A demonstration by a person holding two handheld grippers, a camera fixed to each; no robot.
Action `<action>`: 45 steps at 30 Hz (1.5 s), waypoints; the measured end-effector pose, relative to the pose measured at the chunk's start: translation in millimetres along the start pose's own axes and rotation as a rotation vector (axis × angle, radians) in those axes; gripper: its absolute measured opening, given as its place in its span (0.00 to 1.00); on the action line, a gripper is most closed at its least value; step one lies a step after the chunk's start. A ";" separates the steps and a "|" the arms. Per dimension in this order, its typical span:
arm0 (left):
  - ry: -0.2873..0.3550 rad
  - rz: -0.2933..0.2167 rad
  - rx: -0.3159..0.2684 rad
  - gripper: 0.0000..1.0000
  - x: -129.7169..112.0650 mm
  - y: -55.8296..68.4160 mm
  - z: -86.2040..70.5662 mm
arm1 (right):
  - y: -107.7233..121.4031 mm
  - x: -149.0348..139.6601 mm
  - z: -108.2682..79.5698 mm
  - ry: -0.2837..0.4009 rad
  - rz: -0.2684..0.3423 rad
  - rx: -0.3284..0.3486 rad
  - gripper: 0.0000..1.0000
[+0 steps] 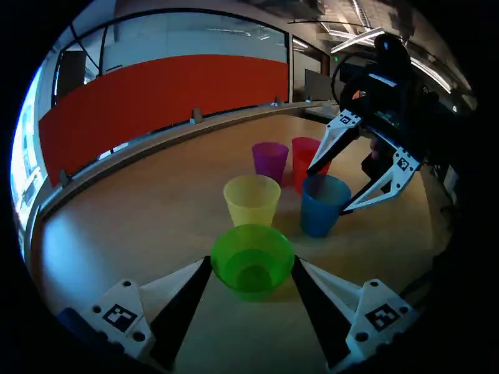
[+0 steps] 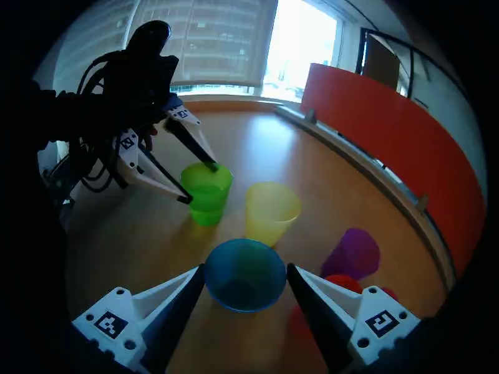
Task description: Pour water
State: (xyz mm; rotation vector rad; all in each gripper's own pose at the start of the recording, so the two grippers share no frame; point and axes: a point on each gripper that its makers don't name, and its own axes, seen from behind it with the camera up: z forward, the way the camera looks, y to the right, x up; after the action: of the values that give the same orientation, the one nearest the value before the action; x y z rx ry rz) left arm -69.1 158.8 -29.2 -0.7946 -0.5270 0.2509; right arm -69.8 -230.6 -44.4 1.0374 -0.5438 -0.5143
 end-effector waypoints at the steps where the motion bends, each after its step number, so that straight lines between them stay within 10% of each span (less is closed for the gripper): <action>1: 0.002 0.002 0.001 0.93 0.9 0.2 -0.7 | 0.3 1.3 -0.5 0.002 -0.001 -0.001 1.00; 45: 0.166 -0.027 0.102 0.93 53.7 -0.5 -62.2 | 0.4 8.0 -82.9 0.119 0.062 -0.126 1.00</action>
State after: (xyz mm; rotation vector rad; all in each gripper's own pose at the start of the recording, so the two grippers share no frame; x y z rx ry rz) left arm 9.6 142.2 -46.0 -0.7014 -0.3650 0.1832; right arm -10.7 -181.3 -76.0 0.9219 -0.4317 -0.4236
